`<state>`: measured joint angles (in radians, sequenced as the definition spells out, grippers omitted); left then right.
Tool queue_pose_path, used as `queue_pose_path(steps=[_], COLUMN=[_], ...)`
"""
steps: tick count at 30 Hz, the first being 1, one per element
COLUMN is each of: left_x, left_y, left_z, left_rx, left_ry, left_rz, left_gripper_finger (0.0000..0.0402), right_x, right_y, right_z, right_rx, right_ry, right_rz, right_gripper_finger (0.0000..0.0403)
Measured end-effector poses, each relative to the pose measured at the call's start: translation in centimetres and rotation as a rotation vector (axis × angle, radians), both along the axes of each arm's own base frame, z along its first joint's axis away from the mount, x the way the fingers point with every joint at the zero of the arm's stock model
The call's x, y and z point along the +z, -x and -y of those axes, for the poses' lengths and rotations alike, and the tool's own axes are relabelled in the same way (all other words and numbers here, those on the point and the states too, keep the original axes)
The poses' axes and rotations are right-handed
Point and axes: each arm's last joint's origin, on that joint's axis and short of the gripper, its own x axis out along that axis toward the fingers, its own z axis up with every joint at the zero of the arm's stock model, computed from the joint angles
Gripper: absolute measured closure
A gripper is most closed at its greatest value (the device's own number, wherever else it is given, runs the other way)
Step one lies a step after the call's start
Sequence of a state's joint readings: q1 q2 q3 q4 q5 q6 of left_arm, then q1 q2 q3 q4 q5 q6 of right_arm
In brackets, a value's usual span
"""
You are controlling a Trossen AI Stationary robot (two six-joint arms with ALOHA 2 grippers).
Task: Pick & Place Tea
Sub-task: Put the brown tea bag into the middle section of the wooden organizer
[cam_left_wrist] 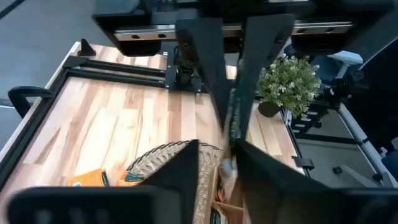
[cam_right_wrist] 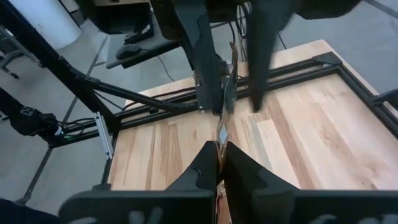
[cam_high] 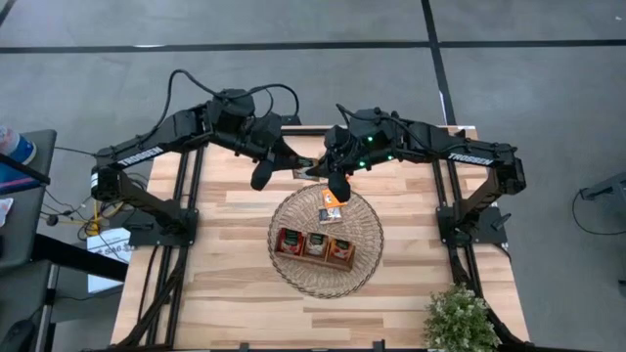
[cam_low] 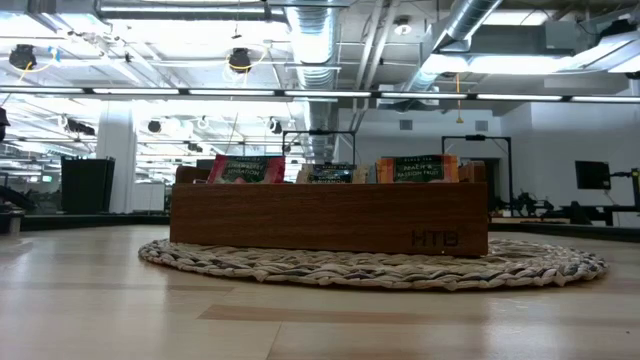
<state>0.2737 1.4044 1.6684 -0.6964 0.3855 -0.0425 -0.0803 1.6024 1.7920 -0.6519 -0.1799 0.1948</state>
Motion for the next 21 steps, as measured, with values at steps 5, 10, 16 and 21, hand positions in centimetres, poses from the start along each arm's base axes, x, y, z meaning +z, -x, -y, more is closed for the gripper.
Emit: queue_pose_path(steps=[5,10,16,21], left_x=[0.0,-0.1,-0.6,-0.9], left_y=[0.0,0.0,0.0,-0.4], left_z=[0.0,0.2,1.2,2.6], left_rx=[0.005,0.002,0.018,-0.019], left_ry=[-0.002,-0.007,-0.047,-0.058], left_rz=[-0.001,-0.011,-0.069,-0.066], left_gripper_finger=[0.0394,0.0401,0.0401,0.0401], right_x=[-0.1,-0.1,1.3,3.7], right_y=[0.0,0.1,3.3,7.1], right_z=[0.0,-0.1,-0.7,-2.1], right_rx=[-0.007,0.009,0.005,-0.103], right_ry=[-0.009,-0.044,-0.085,-0.047], right_rz=[-0.01,-0.02,-0.061,-0.013], right_gripper_finger=[0.0402,0.0369,0.0283,0.0234])
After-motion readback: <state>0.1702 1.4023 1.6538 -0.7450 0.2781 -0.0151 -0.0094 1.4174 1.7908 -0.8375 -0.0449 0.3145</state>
